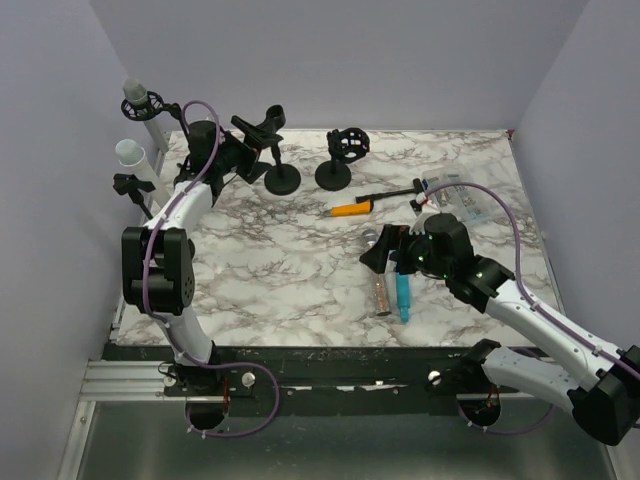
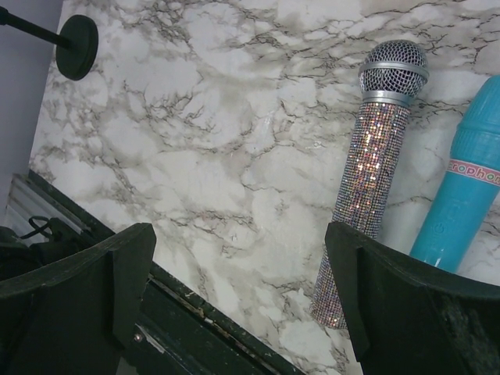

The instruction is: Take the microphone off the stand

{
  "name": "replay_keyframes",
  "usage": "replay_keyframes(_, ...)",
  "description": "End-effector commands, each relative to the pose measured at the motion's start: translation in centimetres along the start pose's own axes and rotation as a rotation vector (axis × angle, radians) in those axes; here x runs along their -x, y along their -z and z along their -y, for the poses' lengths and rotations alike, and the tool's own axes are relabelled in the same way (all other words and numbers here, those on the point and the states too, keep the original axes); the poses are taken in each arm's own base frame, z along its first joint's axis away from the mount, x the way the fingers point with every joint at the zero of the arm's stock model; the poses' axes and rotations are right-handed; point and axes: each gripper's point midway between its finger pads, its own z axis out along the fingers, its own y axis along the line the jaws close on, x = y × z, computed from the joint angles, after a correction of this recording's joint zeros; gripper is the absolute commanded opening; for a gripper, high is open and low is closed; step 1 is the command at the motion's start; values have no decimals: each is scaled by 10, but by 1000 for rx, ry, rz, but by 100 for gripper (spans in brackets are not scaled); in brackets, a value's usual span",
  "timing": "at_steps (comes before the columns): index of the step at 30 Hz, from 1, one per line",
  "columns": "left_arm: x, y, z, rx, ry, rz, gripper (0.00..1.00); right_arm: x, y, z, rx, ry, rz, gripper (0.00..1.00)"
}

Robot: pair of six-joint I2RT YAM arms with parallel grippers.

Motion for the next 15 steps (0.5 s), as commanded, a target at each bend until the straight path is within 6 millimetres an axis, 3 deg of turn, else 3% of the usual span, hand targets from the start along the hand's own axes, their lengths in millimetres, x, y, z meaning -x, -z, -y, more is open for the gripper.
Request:
replay_keyframes(1, -7, 26, 28, -2, -121, -16, 99, -4, -2, -1, 13, -6, -20, 100)
replay_keyframes(3, -19, 34, 31, 14, -136, -54, 99, -5, -3, -1, 21, -1, -19, 100)
replay_keyframes(8, -55, 70, 58, -30, -220, -126, 98, -8, -8, 1, 17, 10, -32, 100)
replay_keyframes(11, -79, 103, 74, -62, -311, -136, 99, -9, -10, 2, 19, 23, -31, 100)
replay_keyframes(15, -96, 149, 85, -47, -497, -100, 99, -7, -8, 4, 5, 37, -32, 100)
